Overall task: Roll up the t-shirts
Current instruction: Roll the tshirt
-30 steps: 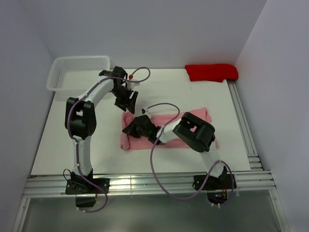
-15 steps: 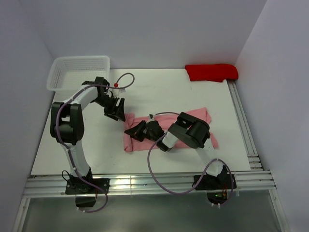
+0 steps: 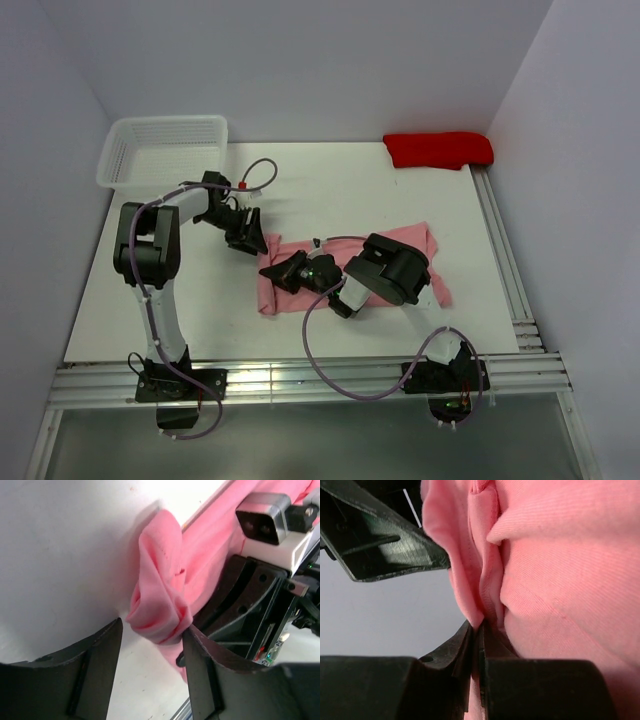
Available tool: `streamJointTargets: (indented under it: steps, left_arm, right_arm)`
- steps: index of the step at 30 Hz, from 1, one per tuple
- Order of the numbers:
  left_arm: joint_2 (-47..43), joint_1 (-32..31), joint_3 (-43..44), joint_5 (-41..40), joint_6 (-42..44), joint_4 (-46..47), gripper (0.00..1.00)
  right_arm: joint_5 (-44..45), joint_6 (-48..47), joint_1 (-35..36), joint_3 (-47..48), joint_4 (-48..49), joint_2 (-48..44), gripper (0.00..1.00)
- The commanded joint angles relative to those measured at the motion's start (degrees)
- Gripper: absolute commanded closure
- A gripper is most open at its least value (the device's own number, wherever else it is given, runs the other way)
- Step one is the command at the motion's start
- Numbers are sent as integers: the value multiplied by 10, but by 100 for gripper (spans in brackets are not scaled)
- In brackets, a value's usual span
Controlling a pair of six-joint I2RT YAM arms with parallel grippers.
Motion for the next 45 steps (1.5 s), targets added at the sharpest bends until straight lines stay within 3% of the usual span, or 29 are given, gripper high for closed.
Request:
streamJointTargets:
  steps: [1, 4, 6, 7, 9, 11, 12, 16, 22, 36, 41, 45]
  left_arm:
    - [11, -13, 9, -8, -31, 51, 44]
    - [7, -26, 13, -21, -41, 58, 53]
    - [4, -35, 19, -38, -41, 50, 63]
    - [2, -38, 25, -45, -41, 42, 73]
    - [-6, -50, 30, -80, -41, 34, 81]
    - [-14, -64, 33, -140, -41, 23, 95]
    - [-16, -69, 40, -161, -41, 16, 99]
    - [-32, -94, 40, -246, -41, 4, 100]
    - [-31, -107, 58, -309, -39, -24, 100]
    - [-20, -127, 86, -338, -33, -54, 100]
    - [-15, -132, 95, -338, -33, -60, 100]
    - [-8, -135, 103, -339, -34, -65, 100]
  right_arm:
    - [-10, 20, -3, -12, -11, 22, 100]
    - [-11, 15, -3, -10, -21, 19, 100]
    - [-9, 10, -2, -12, -28, 15, 100]
    - [-9, 4, -3, -11, -47, 9, 100]
    - [-5, -6, -2, -9, -71, 1, 100]
    - [-2, -25, -2, -5, -121, -19, 94]
    - [6, -32, -2, -4, -142, -26, 86]
    - [30, -83, 0, 12, -296, -84, 62]
    - [71, -137, 17, 44, -458, -150, 48]
    - [279, -209, 90, 221, -869, -217, 46]
    - [323, -232, 117, 284, -931, -216, 47]
    - [307, -238, 122, 303, -947, -203, 56]
